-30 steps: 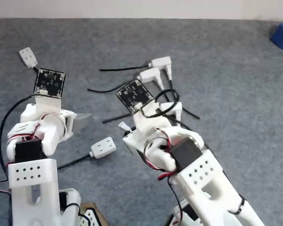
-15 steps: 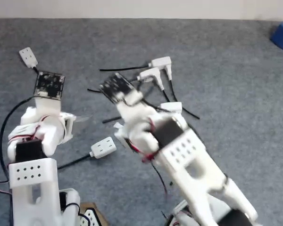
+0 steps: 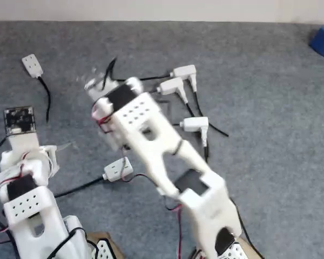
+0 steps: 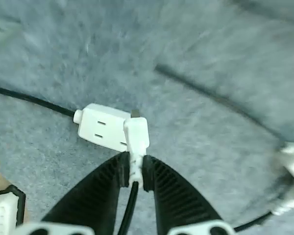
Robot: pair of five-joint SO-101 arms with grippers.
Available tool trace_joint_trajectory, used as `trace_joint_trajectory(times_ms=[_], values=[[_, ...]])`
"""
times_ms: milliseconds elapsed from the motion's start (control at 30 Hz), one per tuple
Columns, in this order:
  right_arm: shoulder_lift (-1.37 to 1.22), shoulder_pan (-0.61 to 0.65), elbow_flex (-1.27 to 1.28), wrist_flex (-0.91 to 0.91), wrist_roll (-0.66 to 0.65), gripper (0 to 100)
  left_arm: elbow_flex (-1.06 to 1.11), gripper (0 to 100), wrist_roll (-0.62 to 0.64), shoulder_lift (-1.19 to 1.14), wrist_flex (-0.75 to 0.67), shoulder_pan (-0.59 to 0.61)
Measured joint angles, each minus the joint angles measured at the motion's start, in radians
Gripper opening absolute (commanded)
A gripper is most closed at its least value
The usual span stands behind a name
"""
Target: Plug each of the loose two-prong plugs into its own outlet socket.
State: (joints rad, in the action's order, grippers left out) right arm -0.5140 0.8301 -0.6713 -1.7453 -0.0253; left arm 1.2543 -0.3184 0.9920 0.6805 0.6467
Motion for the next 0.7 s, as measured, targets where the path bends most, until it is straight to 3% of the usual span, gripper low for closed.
trace_joint_trajectory(times_ms=[333, 700], values=[[-0.006, 0.005, 0.02, -0.002, 0.103, 0.8, 0.16, 41, -0.052, 0.0, -0.114, 0.06], [0.005, 0.005, 0.089, -0.002, 0.173, 0.8, 0.175, 41, -0.052, 0.0, -0.123, 0.058]])
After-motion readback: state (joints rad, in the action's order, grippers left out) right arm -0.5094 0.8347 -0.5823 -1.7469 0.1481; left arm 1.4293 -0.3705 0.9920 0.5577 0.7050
